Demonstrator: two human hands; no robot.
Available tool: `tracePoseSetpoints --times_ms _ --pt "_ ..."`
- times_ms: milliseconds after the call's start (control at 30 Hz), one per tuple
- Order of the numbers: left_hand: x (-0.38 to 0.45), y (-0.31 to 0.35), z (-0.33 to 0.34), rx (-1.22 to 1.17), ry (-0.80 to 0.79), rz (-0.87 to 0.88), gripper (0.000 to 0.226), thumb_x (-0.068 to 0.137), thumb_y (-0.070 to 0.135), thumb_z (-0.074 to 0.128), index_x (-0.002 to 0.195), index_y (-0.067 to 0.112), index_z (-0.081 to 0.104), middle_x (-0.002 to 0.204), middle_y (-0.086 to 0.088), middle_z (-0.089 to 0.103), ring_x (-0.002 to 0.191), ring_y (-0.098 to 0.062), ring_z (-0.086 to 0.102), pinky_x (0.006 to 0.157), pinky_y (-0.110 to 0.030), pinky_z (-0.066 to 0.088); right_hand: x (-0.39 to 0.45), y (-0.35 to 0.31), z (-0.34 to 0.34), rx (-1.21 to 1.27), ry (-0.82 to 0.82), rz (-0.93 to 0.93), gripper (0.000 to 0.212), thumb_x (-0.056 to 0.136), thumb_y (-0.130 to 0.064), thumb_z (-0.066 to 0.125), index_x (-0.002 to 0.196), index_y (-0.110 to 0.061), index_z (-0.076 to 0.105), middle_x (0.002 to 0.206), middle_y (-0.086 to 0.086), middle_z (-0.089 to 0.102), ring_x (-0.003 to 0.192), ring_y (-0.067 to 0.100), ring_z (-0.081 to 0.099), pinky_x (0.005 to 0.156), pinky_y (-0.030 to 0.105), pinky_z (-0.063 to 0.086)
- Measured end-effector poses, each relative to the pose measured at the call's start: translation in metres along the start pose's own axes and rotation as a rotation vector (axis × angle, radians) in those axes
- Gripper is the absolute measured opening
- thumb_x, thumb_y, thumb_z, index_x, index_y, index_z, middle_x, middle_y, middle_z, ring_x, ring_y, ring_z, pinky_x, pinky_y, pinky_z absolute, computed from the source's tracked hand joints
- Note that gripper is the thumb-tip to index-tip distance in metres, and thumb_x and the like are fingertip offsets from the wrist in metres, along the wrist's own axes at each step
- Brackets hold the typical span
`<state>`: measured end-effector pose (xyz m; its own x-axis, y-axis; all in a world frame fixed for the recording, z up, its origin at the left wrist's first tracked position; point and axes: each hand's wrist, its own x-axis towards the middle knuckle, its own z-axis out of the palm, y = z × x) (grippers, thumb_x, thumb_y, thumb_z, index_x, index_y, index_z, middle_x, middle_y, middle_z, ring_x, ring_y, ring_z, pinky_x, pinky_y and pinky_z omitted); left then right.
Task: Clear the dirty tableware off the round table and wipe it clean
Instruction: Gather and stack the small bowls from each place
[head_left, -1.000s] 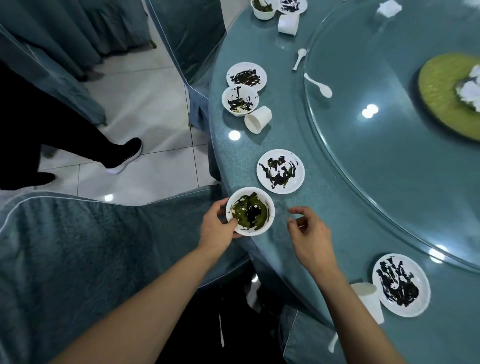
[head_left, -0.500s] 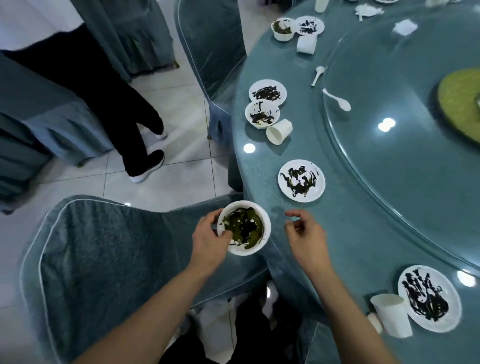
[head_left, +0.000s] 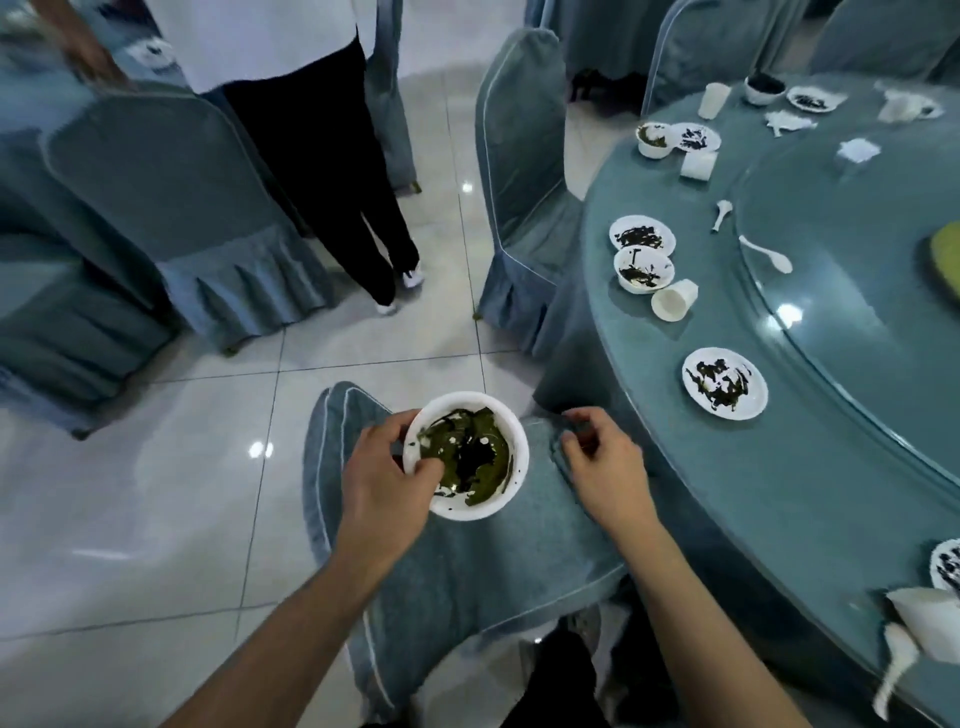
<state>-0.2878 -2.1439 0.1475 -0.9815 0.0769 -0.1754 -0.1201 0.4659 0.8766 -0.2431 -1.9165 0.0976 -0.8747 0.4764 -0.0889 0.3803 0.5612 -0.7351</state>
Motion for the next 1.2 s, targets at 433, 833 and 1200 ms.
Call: tracePoseSetpoints --times_ms 433,833,1200 --pt "0.044 -0.049 -0.164 0.007 0.069 -0.031 0.038 0.084 0.012 0.069 0.112 0.038 0.063 0.105 0.016 0.058 0.092 0.002 0.056 0.065 -0.008 0.037 -0.013 -0.133 0.116 -0.373 0.081 -0.285 0.028 0.091 -0.022 0.062 0.119 -0.021 0.062 0.117 -0.001 0.058 0.101 0.022 0.056 0.088 0.040 0.047" --pt "0.207 -0.041 -0.170 0.094 -0.073 0.013 0.040 0.086 0.013 0.072 0.112 0.040 0.060 0.109 0.014 0.060 0.096 -0.007 0.061 0.067 -0.017 0.045 0.098 -0.156 0.169 -0.449 0.158 -0.141 0.033 0.092 -0.025 0.061 0.125 -0.025 0.061 0.127 -0.001 0.060 0.116 0.025 0.055 0.098 0.043 0.042" --pt "0.344 0.004 -0.126 0.115 -0.310 0.121 0.042 0.084 0.009 0.072 0.110 0.040 0.063 0.107 0.010 0.062 0.094 -0.015 0.065 0.077 -0.040 0.061 0.188 -0.176 0.162 -0.439 0.206 0.101 0.038 0.099 -0.034 0.050 0.136 -0.031 0.052 0.141 -0.004 0.052 0.129 0.020 0.046 0.111 0.040 0.033"
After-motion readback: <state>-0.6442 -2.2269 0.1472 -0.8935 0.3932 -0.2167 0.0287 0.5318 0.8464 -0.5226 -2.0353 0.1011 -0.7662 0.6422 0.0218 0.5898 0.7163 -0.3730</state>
